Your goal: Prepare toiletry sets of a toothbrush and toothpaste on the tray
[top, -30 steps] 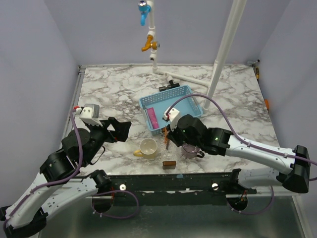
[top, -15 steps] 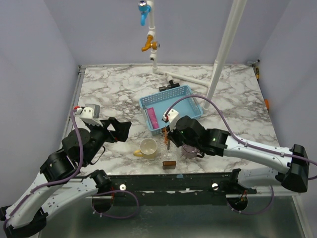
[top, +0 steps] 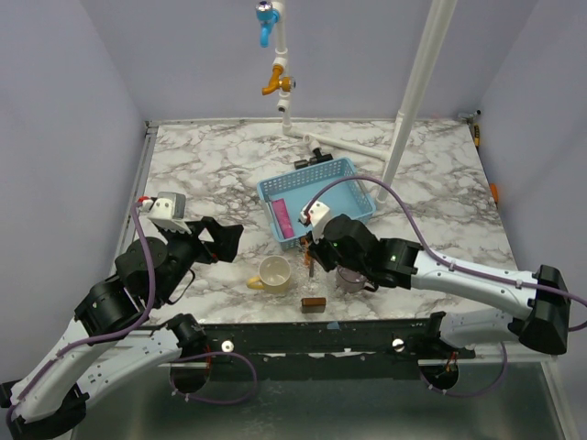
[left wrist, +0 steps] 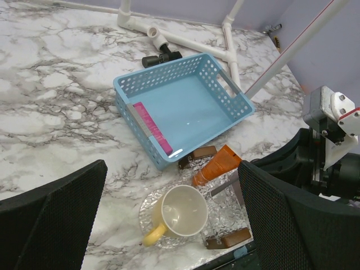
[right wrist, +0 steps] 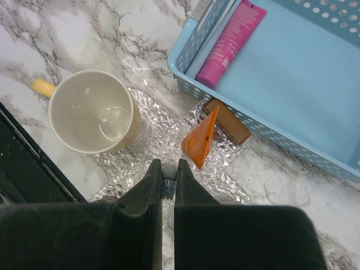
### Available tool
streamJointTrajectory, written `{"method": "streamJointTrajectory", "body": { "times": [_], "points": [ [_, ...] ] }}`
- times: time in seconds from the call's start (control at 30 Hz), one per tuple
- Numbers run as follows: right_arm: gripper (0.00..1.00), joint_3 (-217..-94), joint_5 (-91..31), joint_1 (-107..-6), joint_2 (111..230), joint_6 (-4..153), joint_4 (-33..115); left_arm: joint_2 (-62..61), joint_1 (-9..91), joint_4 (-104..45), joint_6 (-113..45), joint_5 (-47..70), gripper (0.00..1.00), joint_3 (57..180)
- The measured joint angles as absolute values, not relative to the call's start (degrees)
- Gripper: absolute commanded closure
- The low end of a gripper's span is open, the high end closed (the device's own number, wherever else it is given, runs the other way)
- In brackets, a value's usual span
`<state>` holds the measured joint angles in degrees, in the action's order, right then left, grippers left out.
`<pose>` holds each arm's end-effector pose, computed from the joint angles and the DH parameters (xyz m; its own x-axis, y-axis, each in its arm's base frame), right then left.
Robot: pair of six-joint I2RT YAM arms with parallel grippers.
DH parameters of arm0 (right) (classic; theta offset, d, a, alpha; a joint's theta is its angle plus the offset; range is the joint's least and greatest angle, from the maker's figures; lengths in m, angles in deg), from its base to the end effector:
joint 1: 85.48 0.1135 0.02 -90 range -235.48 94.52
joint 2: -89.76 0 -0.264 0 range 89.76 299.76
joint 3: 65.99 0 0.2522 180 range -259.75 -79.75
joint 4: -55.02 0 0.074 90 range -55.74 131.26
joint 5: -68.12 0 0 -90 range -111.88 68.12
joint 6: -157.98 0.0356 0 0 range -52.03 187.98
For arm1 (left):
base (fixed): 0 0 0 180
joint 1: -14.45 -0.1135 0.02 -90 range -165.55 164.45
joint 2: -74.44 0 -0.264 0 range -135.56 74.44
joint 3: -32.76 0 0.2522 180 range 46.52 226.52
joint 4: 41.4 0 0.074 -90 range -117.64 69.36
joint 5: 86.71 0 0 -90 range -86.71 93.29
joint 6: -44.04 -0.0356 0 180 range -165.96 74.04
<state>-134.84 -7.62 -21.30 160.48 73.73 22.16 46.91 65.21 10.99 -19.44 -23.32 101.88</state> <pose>0.1273 0.2429 0.2926 -0.3255 -0.4497 -0.8318 -0.7555 0.6527 -0.0573 0.0620 -0.0507 0.3831 -0.2910 -0.2748 -0.9164 0.3176 0.8758 -0.3635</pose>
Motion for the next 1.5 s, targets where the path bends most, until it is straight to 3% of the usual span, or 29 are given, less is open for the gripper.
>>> {"method": "streamJointTrajectory", "body": {
  "times": [0.1,0.27,1.13,1.5],
  "points": [
    [0.99,-134.84,-7.6,-21.3,160.7,73.78,22.47,46.91,65.21,10.99,-19.46,-23.35,0.01,101.88],
    [0.86,-134.84,-7.6,-21.3,160.92,73.95,22.8,46.95,65.21,10.99,-19.48,-23.39,0.01,101.77],
    [0.73,-134.95,-7.47,-21.19,163.39,73.95,24.39,47.54,65.21,10.99,-19.48,-24.57,0.01,101.11],
    [0.61,-138.27,-7.12,-21.06,163.72,73.91,23.61,47.76,65.21,10.99,-19.48,-24.66,0.01,100.94]
  ]
}}
